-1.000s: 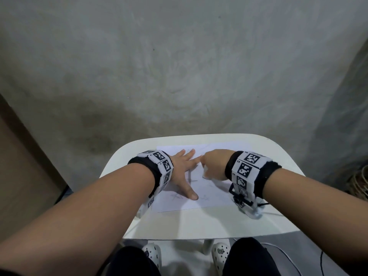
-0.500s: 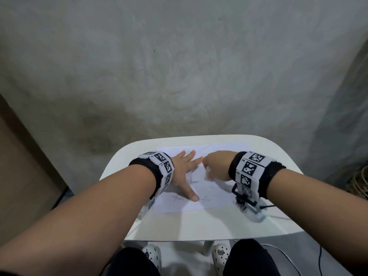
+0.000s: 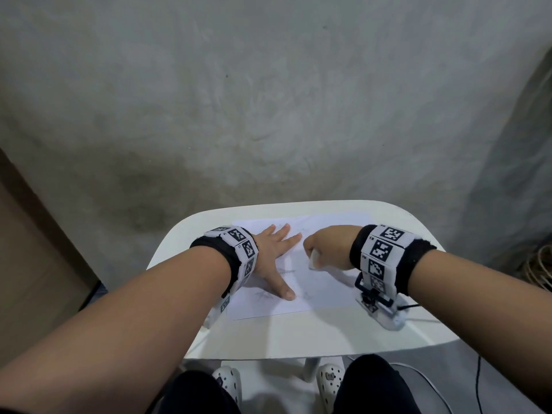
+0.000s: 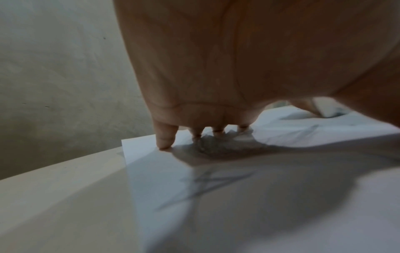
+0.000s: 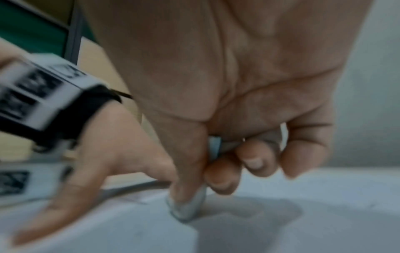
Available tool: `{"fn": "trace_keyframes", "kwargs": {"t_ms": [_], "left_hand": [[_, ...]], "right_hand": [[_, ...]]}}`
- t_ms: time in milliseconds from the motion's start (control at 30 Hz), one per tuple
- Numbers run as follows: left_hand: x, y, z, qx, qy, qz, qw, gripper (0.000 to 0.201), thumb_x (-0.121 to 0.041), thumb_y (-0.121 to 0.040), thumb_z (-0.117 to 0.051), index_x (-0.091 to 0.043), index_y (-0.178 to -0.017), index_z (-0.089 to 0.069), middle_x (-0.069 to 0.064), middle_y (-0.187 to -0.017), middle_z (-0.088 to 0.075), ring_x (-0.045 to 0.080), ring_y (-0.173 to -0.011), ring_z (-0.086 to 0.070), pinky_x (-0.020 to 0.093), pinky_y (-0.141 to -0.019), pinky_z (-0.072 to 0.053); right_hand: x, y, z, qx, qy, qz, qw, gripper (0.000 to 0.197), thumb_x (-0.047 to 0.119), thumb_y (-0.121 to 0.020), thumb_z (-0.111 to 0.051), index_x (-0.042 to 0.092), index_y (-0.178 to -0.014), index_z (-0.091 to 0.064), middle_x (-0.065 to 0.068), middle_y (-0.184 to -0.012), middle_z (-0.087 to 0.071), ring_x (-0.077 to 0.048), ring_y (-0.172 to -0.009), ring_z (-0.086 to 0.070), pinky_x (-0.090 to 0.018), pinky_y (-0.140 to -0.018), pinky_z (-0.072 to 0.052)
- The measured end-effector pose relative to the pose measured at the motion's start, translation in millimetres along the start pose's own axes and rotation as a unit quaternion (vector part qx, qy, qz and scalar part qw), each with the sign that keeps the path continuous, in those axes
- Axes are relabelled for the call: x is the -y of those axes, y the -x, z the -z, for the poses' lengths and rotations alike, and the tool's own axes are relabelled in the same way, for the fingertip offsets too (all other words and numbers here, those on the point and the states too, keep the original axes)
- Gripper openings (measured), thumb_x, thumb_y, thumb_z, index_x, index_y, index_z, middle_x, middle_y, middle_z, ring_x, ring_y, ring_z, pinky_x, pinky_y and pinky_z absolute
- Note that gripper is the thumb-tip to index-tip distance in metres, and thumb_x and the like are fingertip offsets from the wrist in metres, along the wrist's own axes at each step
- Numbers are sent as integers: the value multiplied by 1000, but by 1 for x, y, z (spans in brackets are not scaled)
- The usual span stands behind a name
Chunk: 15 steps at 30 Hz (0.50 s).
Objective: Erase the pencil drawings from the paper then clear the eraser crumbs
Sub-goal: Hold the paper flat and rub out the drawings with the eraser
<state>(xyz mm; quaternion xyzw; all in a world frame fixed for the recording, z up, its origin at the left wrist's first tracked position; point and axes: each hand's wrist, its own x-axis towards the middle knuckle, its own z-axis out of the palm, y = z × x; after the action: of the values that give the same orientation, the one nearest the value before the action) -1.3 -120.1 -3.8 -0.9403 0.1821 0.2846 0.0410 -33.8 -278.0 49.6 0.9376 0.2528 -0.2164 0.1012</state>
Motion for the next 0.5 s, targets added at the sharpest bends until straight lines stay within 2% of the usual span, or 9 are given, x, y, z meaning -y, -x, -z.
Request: {"fn": "trace_keyframes", "kwargs": {"t_ms": [67,100,167,200,267,400,500], "left_hand": [[1,0,0,1,-2,0,1000,134,-76,-65,-71,-40,-148,27,-10,-158,33,19,-147,26,58,-116,3],[2,0,-1,2,-7,0,1000,134,-76,-65,-71,-40,-148,28,-10,-157,33,20,-147,26,58,-116,3],[2,-1,-2,2,-8,-2,1000,134,-77,-64,-70,-41,-148,28,-11,-157,34,19,-147,26,58,-116,3],[2,-1,-2,-1,-5,-3,1000,134,-77,-64,-71,-41,-148,28,-11,-157,33,19,-147,26,58,-116,3],[2,0,-2,-3,-1,-3,1000,134,-76,-64,-71,-41,-148,27,-11,-157,33,19,-147,26,58,-116,3],[0,2,1,7,-9,-1,1000,132,-74,-67,-71,-39,-148,27,-9,-157,34,20,-147,26,58,-117,3],[-1,2,1,6,-4,-1,1000,133,-75,-66,-71,-40,-148,28,-10,-157,34,20,-147,26,59,-116,3]], "right_hand": [[1,0,-2,0,7,12,1000,7,16,-94,-47,21,-98,-49,4,-78,-50,-22,-84,-48,-26,-63,-36],[3,1,-4,9,5,27,1000,6,17,-94,-47,22,-97,-48,4,-77,-50,-22,-83,-47,-26,-63,-37],[1,3,-4,17,-12,33,999,3,19,-93,-46,22,-94,-46,4,-79,-52,-22,-85,-48,-30,-75,-41],[-3,4,-2,11,-20,21,1000,2,19,-93,-46,21,-94,-46,4,-78,-52,-22,-85,-48,-31,-76,-41],[-7,3,-1,-5,-12,5,1000,4,17,-93,-45,20,-93,-47,6,-73,-47,-22,-84,-48,-29,-69,-38],[1,4,-7,10,3,36,999,5,16,-93,-45,20,-94,-47,6,-69,-45,-22,-81,-46,-29,-72,-36],[-6,1,-3,-14,-2,-1,1000,4,17,-93,-45,19,-93,-48,7,-67,-43,-22,-81,-47,-27,-64,-35]]}}
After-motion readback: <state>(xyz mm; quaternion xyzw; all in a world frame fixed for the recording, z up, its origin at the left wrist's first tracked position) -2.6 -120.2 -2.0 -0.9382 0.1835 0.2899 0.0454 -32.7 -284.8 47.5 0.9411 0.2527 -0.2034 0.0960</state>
